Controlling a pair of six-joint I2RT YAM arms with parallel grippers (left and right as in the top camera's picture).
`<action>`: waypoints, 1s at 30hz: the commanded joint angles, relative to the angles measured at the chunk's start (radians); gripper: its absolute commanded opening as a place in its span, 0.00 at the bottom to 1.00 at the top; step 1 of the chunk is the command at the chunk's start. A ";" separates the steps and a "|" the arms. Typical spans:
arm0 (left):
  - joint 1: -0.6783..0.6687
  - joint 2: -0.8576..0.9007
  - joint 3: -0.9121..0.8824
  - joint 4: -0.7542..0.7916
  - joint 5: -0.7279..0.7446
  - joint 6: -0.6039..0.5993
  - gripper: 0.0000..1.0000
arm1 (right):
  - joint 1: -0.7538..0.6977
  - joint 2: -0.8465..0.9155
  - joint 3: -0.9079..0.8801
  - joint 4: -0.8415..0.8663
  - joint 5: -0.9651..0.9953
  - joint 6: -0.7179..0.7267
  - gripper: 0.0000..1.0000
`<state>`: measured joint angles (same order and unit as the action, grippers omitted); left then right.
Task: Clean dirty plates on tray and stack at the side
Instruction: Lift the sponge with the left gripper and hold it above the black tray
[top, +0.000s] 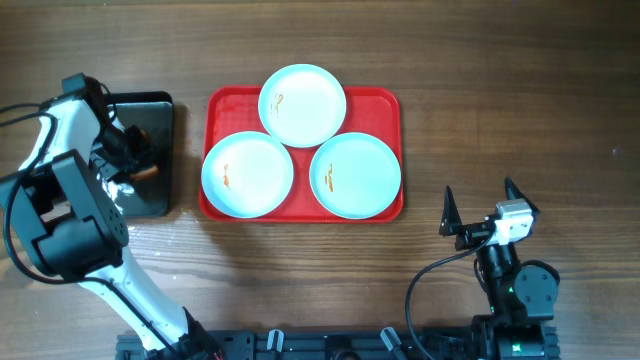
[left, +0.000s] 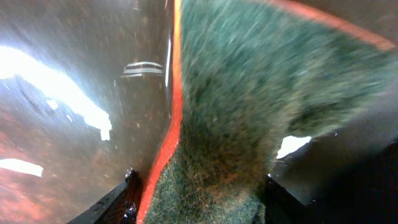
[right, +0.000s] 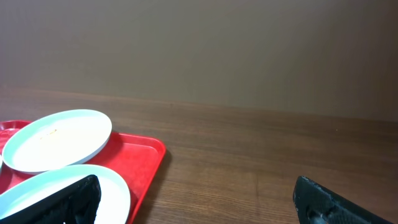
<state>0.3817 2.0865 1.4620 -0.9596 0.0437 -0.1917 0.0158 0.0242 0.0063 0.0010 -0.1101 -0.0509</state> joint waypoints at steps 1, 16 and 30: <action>0.002 -0.027 -0.027 0.019 0.011 0.005 0.04 | -0.006 -0.005 -0.001 0.005 0.010 -0.009 1.00; 0.003 -0.030 0.062 0.092 -0.015 0.029 0.99 | -0.006 -0.005 -0.001 0.005 0.010 -0.009 1.00; 0.002 -0.023 0.009 0.068 0.034 0.081 0.30 | -0.006 -0.005 -0.001 0.005 0.010 -0.009 1.00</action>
<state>0.3817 2.0827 1.4799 -0.8742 0.0551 -0.1272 0.0158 0.0242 0.0063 0.0010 -0.1101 -0.0513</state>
